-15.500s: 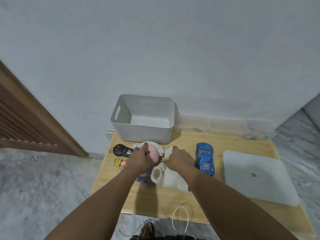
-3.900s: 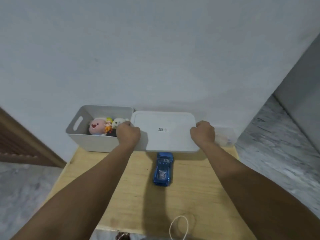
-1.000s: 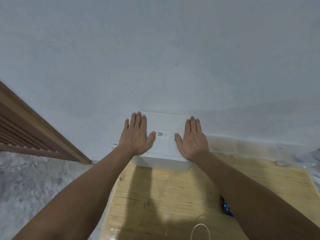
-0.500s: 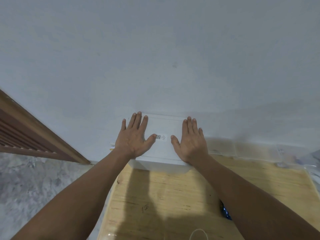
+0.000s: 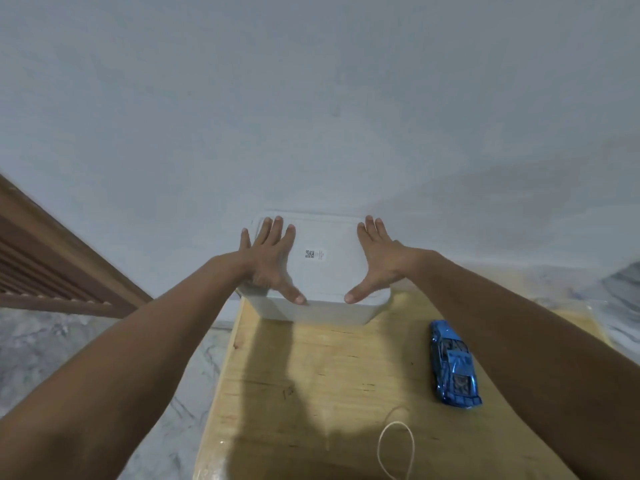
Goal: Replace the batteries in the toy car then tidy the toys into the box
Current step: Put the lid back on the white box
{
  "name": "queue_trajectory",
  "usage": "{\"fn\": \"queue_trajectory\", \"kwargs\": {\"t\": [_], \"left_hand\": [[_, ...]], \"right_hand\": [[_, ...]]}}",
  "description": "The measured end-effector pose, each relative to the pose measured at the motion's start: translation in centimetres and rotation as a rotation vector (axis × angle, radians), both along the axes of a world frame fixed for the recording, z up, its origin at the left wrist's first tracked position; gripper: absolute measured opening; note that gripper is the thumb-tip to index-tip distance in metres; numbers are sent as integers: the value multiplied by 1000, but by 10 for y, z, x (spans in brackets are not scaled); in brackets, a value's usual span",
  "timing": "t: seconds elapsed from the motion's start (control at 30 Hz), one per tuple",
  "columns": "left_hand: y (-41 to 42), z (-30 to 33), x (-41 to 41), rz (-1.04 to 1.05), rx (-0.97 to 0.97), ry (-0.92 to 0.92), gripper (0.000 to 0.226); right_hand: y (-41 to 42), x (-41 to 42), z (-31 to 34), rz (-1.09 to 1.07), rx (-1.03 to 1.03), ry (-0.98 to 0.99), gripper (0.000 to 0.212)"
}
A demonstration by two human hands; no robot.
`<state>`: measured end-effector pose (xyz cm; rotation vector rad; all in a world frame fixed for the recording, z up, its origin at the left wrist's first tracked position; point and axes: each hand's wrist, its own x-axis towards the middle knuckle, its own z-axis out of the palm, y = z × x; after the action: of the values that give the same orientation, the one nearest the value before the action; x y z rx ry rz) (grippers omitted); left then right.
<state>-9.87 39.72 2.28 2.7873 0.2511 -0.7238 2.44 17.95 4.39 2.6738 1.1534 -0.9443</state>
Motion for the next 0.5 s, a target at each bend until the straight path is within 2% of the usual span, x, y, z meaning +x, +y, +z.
{"fn": "queue_trajectory", "kwargs": {"t": [0.1, 0.33, 0.5], "left_hand": [[-2, -1, -3, 14, 1, -43, 157], [-3, -5, -8, 45, -19, -106, 158], [-8, -4, -12, -18, 76, -170, 140]], "right_hand": [[2, 0, 2, 16, -21, -9, 156], [5, -7, 6, 22, -64, -108, 154], [0, -17, 10, 155, -106, -193, 153]]}}
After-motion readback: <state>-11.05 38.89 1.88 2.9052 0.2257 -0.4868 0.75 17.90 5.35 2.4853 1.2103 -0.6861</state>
